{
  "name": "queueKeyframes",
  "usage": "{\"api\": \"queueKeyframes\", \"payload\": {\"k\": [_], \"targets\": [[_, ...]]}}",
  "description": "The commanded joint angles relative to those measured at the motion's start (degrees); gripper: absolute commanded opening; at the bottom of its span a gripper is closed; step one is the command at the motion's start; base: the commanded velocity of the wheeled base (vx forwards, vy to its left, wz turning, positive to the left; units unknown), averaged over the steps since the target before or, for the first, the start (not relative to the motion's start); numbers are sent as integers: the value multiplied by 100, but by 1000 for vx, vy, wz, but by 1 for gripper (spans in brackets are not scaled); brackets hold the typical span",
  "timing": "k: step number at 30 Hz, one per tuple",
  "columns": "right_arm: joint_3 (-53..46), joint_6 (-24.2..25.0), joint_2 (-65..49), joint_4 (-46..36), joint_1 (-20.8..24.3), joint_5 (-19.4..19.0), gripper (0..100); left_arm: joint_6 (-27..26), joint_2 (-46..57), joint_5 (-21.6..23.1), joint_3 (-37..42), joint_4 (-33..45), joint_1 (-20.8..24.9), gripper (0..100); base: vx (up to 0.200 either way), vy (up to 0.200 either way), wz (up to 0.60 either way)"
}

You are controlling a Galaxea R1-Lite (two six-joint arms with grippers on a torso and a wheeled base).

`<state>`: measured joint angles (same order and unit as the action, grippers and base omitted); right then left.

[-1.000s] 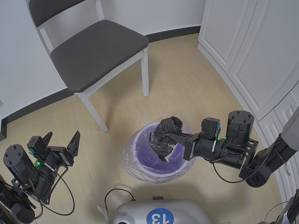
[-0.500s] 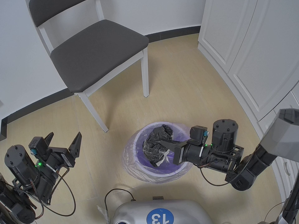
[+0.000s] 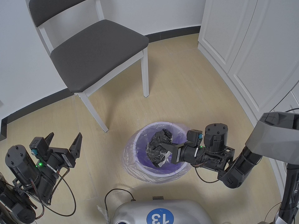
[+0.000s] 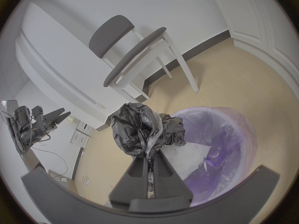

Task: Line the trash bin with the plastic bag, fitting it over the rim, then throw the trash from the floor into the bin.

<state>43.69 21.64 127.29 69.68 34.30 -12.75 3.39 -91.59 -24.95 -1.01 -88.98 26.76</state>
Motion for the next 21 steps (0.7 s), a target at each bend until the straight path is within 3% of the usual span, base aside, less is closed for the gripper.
{"api": "queueKeyframes", "payload": {"k": [1,2,3,17,21], "targets": [[78,25,155,-7,-47,-34,0,13,-17,-1,101,-102,-4,100,0,0,0],[87,60,173,-7,-47,-43,0,13,-35,-9,101,-102,-4,100,0,0,0],[87,60,173,-7,-47,-43,100,13,-35,-9,101,-102,-4,100,0,0,0],[69,165,120,-60,-64,-52,100,13,-35,-9,101,-102,-4,100,0,0,0],[-62,104,-284,-69,-293,-52,100,21,-70,26,101,-102,5,100,0,0,0]]}}
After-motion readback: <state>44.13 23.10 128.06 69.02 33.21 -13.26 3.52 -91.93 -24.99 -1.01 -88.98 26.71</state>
